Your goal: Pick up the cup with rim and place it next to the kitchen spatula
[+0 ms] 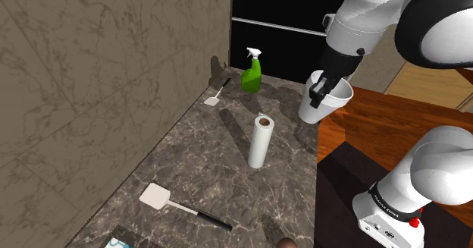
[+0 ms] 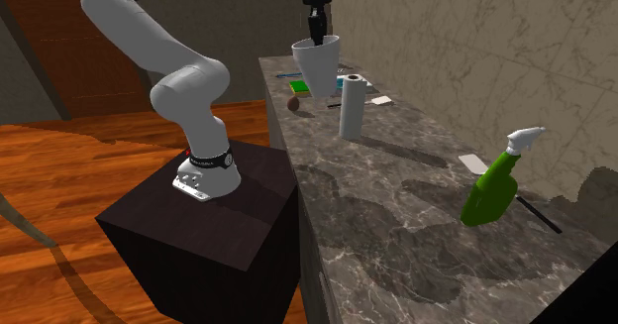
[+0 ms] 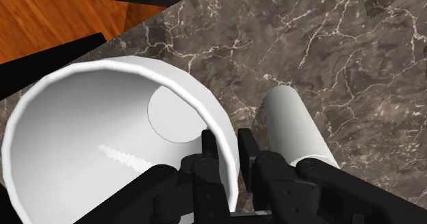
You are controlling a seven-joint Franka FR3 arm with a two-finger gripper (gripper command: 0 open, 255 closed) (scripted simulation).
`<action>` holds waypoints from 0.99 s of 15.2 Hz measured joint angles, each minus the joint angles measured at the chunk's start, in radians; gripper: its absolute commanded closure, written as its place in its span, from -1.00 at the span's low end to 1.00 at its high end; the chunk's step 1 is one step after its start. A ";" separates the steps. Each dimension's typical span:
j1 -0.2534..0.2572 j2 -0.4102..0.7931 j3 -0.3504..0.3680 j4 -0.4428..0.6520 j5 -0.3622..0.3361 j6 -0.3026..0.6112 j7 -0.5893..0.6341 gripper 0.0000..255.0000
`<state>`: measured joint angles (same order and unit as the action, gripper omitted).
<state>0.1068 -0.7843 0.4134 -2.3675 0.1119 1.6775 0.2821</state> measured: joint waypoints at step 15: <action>0.037 0.111 0.356 0.222 0.154 -0.073 0.370 1.00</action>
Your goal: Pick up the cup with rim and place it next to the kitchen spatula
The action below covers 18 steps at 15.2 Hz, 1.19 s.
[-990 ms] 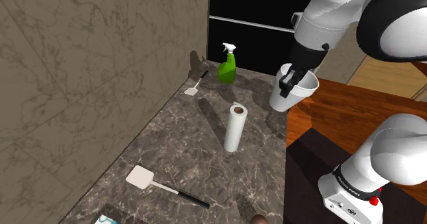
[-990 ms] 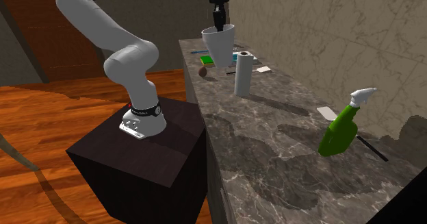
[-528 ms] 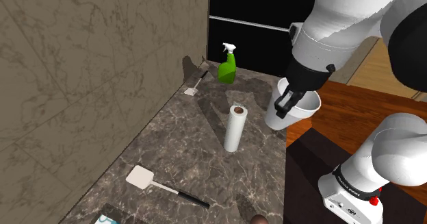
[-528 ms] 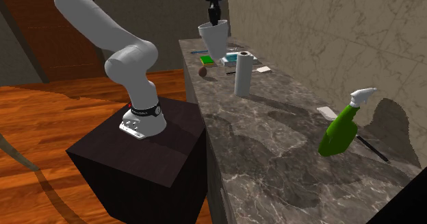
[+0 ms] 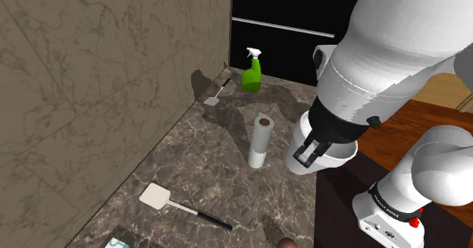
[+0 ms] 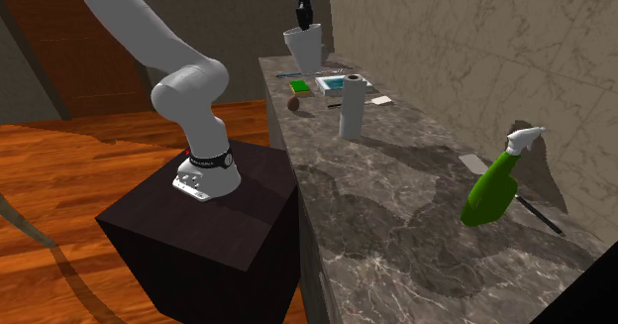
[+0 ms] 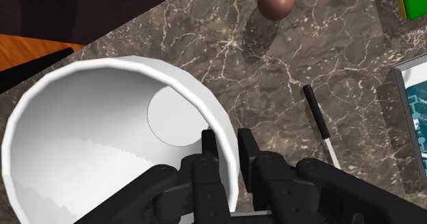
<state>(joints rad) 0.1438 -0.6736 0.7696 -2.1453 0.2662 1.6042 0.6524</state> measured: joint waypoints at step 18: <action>-0.303 0.277 0.617 0.354 -0.037 0.015 0.397 1.00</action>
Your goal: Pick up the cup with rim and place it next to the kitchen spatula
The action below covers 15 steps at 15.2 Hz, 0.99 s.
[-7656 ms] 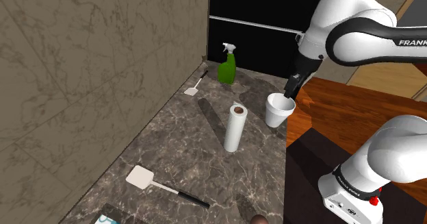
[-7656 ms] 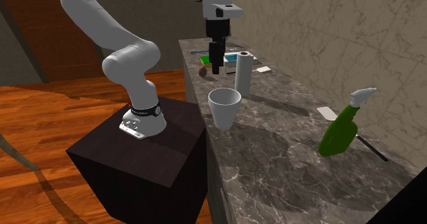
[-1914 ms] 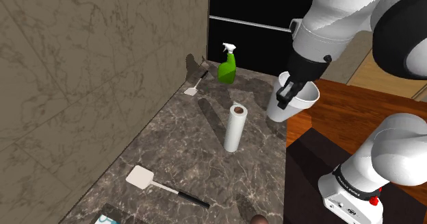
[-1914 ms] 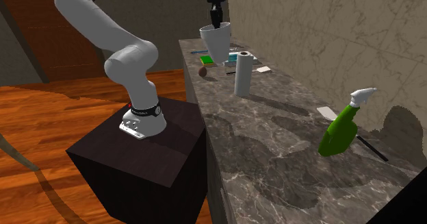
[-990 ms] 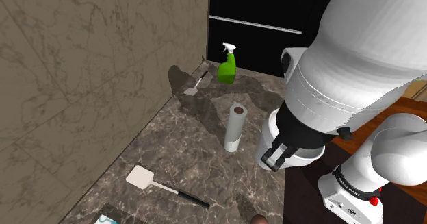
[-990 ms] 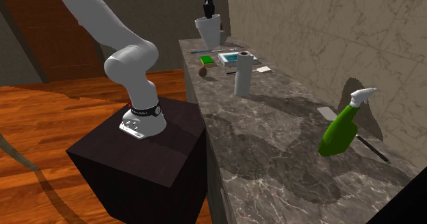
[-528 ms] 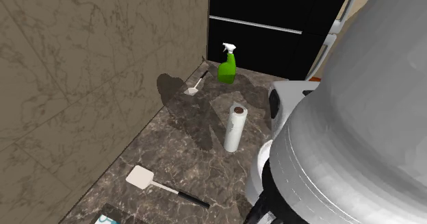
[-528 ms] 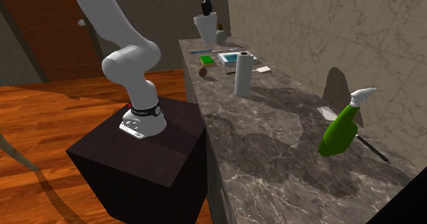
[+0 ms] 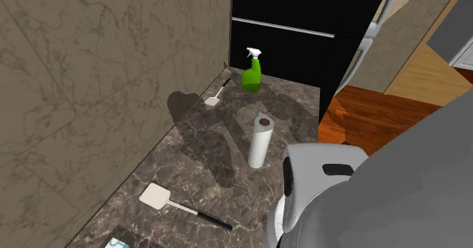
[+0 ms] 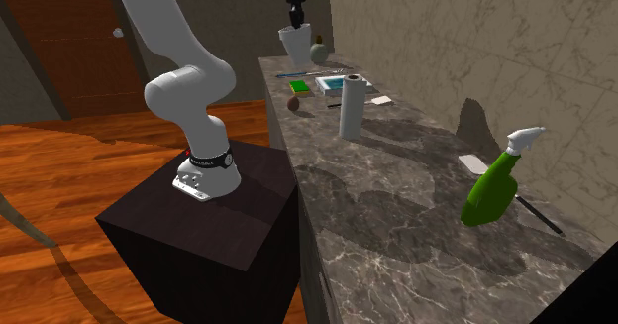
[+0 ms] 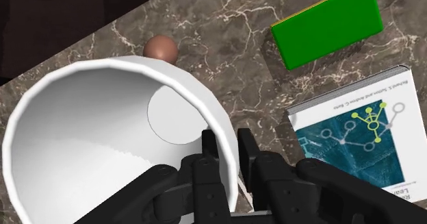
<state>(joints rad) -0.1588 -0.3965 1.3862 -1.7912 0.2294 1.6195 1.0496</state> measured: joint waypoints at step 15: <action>-0.025 -0.017 0.077 -0.178 0.034 0.191 0.000 1.00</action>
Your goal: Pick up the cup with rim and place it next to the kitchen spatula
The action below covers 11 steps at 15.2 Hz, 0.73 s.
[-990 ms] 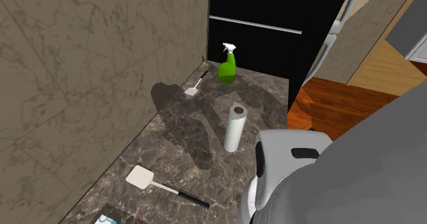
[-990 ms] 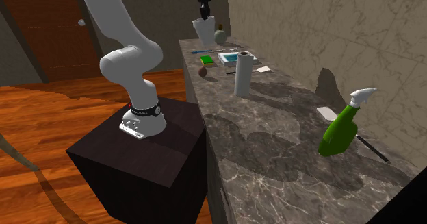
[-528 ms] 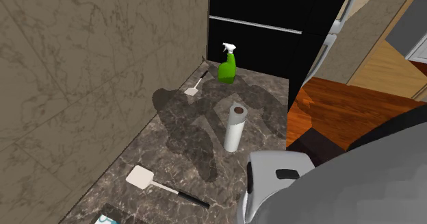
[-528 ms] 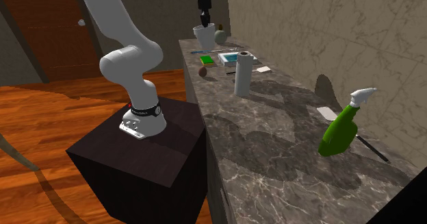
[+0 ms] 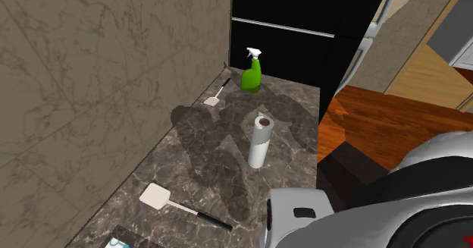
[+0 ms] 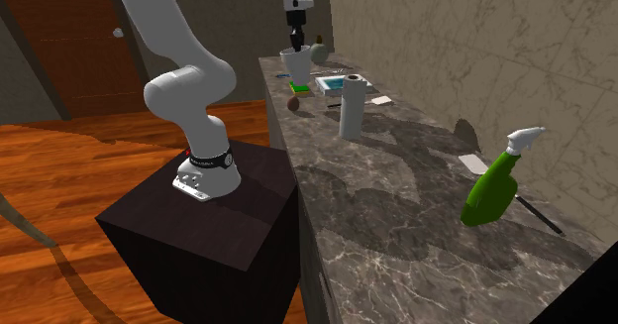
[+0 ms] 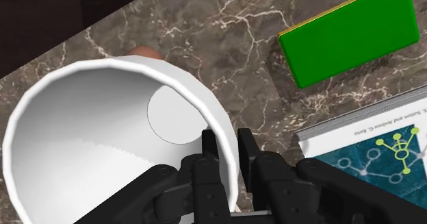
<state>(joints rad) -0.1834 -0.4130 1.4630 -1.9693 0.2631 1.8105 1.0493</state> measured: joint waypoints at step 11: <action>-0.084 -0.014 0.121 -0.099 0.035 0.136 -0.005 1.00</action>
<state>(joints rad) -0.2673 -0.4270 1.5841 -2.0681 0.2978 1.9469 1.0445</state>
